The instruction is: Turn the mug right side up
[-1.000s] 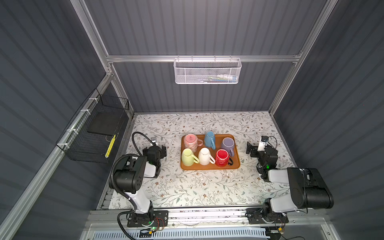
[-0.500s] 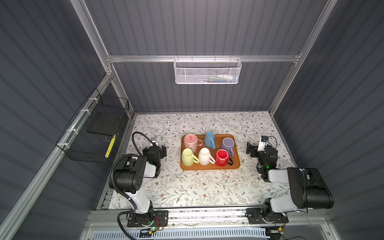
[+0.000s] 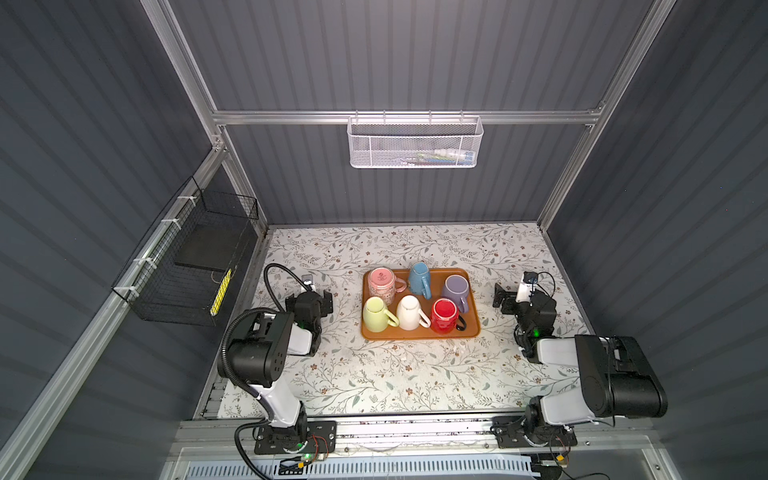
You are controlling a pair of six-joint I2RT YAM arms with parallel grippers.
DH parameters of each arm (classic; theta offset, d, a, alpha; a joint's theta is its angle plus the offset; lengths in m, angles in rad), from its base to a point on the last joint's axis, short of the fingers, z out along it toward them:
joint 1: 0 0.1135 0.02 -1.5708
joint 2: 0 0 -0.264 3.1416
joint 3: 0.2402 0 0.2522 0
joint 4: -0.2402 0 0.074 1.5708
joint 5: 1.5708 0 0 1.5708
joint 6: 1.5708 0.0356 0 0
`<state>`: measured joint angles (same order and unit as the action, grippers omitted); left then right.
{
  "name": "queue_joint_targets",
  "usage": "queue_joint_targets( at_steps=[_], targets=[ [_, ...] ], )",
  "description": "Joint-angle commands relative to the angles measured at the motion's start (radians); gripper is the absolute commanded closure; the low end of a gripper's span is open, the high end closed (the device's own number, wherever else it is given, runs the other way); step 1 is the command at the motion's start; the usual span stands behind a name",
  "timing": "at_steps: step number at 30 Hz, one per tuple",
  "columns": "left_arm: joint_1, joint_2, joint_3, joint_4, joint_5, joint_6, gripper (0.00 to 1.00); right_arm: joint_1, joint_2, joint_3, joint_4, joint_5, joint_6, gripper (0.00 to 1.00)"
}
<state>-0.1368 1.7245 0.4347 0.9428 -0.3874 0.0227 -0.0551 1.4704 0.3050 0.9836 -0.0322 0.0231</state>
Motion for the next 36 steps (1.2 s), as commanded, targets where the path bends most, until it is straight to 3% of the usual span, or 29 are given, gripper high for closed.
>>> queue_joint_targets(
  at_steps=[1, 12, 15, 18, 20, 23, 27, 31, 34, 36],
  targets=[
    [0.002, -0.005, 0.013, 0.022, 0.011, -0.006, 0.00, -0.012, -0.010, 0.025, -0.014, -0.025, 0.017, 0.01],
    [0.003, -0.009, 0.013, 0.030, 0.004, -0.005, 0.02, -0.042, -0.007, 0.032, -0.023, -0.078, 0.037, 0.01],
    [0.003, -0.119, 0.063, -0.164, -0.037, -0.022, 0.05, -0.042, -0.019, 0.031, -0.017, -0.066, 0.040, 0.07],
    [0.002, -0.262, 0.112, -0.334, -0.060, -0.051, 0.05, -0.040, -0.160, 0.173, -0.394, -0.029, 0.049, 0.11],
    [-0.020, -0.348, 0.170, -0.514, -0.067, -0.087, 0.08, -0.015, -0.209, 0.225, -0.486, 0.008, 0.038, 0.13],
    [-0.110, -0.457, 0.234, -0.696, -0.149, -0.145, 0.11, 0.087, -0.311, 0.308, -0.700, 0.085, -0.001, 0.14],
    [-0.251, -0.567, 0.297, -0.874, -0.202, -0.175, 0.12, 0.287, -0.449, 0.395, -0.919, -0.035, -0.023, 0.14],
    [-0.259, -0.632, 0.356, -1.081, -0.004, -0.281, 0.14, 0.463, -0.464, 0.479, -1.041, -0.205, 0.017, 0.17],
    [-0.265, -0.649, 0.400, -1.243, 0.128, -0.347, 0.18, 0.621, -0.400, 0.577, -1.174, -0.168, -0.020, 0.18],
    [-0.268, -0.677, 0.425, -1.333, 0.159, -0.374, 0.20, 0.713, -0.320, 0.632, -1.237, -0.143, -0.041, 0.19]
  ],
)
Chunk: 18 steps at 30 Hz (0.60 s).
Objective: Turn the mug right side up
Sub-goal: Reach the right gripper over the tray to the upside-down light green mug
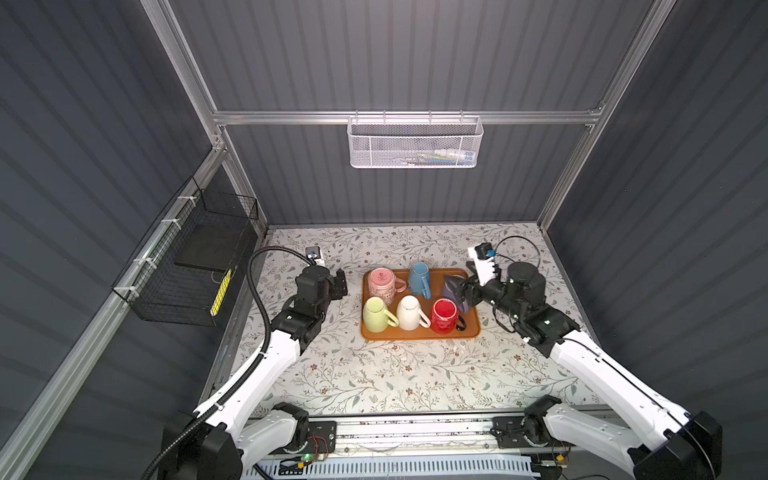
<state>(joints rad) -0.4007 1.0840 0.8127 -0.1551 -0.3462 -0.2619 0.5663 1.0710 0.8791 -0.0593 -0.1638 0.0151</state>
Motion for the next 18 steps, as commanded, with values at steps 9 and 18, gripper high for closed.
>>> queue_joint_targets(
  at_steps=[9, 18],
  targets=[
    [-0.004, -0.090, 0.010, -0.332, 0.051, -0.069, 0.14, 0.301, 0.424, 0.301, -0.395, -0.065, -0.198, 0.29],
    [-0.004, -0.062, -0.008, -0.304, 0.067, -0.110, 0.14, 0.346, 0.559, 0.324, -0.266, -0.081, -0.130, 0.41]
  ],
)
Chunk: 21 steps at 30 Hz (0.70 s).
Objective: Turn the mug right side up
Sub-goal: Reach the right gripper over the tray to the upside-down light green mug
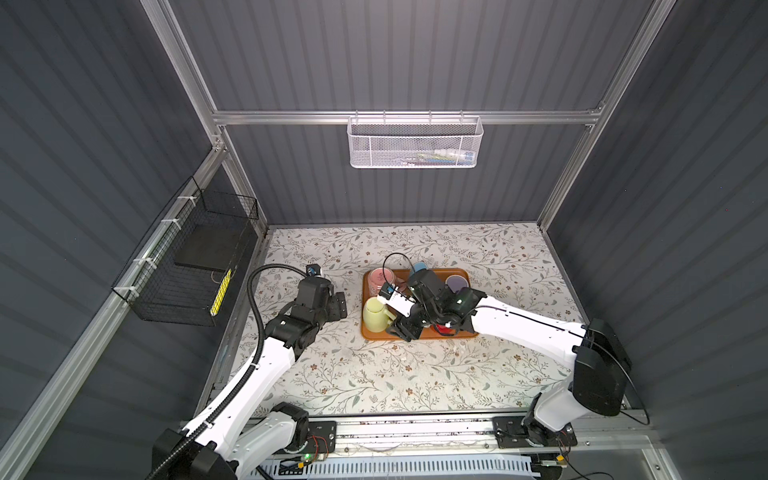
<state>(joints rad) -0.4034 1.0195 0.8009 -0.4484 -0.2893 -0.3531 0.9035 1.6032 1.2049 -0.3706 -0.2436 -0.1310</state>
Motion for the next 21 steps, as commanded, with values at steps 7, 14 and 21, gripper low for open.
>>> queue_joint_targets(
  at_steps=[7, 14, 21],
  targets=[
    [-0.002, 0.036, -0.002, 0.020, 0.028, -0.021, 0.14, 0.009, 0.113, 0.031, 0.079, 0.092, 0.040, 0.48],
    [-0.002, 0.033, -0.005, 0.023, 0.023, -0.026, 0.14, 0.011, 0.166, 0.056, 0.085, 0.177, 0.063, 0.48],
    [-0.002, 0.051, -0.014, 0.035, 0.035, -0.035, 0.14, 0.009, 0.191, 0.058, 0.103, 0.230, 0.056, 0.48]
  ],
)
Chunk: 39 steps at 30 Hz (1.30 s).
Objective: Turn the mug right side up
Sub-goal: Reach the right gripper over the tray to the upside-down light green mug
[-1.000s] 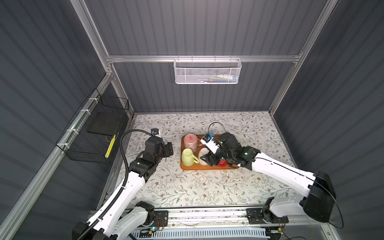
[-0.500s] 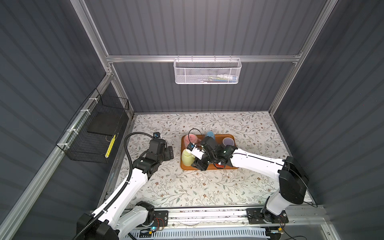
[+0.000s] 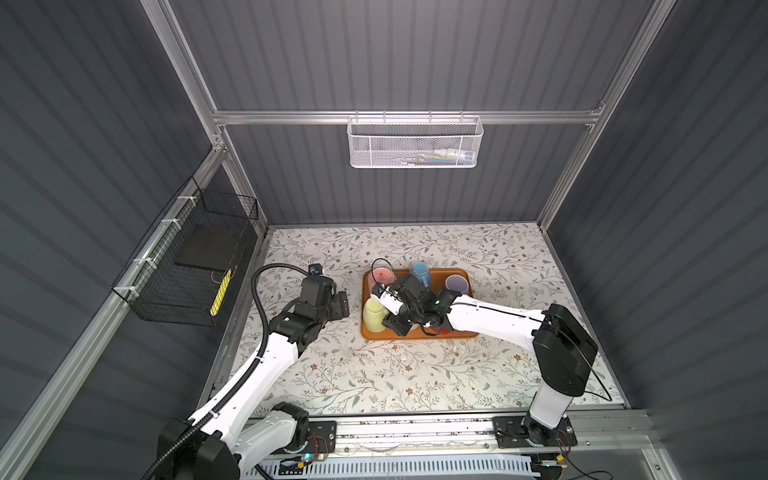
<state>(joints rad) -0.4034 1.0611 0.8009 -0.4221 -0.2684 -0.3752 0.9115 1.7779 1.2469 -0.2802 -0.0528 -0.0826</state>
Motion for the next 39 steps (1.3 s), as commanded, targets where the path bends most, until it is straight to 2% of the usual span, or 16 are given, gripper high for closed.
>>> queue_joint_targets(
  at_steps=[1, 12, 21, 26, 31, 37, 39],
  targets=[
    [-0.002, 0.011, -0.014, 0.009, 0.013, -0.013, 0.14, 0.001, 0.019, 0.015, 0.017, 0.039, 0.006, 0.48],
    [-0.001, 0.017, -0.017, 0.011, 0.011, -0.010, 0.14, -0.001, 0.061, 0.007, 0.052, -0.009, 0.029, 0.48],
    [-0.002, 0.019, -0.033, 0.026, 0.010, -0.017, 0.13, 0.002, 0.038, -0.032, 0.066, -0.131, 0.123, 0.57],
    [-0.002, 0.022, -0.036, 0.031, 0.014, -0.016, 0.13, 0.015, 0.013, -0.053, 0.060, -0.156, 0.169, 0.61],
    [-0.002, 0.020, -0.043, 0.042, 0.020, -0.021, 0.13, 0.025, -0.012, -0.054, 0.036, -0.112, 0.196, 0.59],
    [-0.002, 0.018, -0.038, 0.030, 0.029, -0.025, 0.14, 0.021, -0.030, 0.023, -0.101, 0.100, 0.211, 0.57],
    [-0.002, 0.025, -0.021, 0.008, 0.022, -0.040, 0.15, 0.015, -0.029, 0.072, -0.188, 0.133, 0.217, 0.56]
  ],
)
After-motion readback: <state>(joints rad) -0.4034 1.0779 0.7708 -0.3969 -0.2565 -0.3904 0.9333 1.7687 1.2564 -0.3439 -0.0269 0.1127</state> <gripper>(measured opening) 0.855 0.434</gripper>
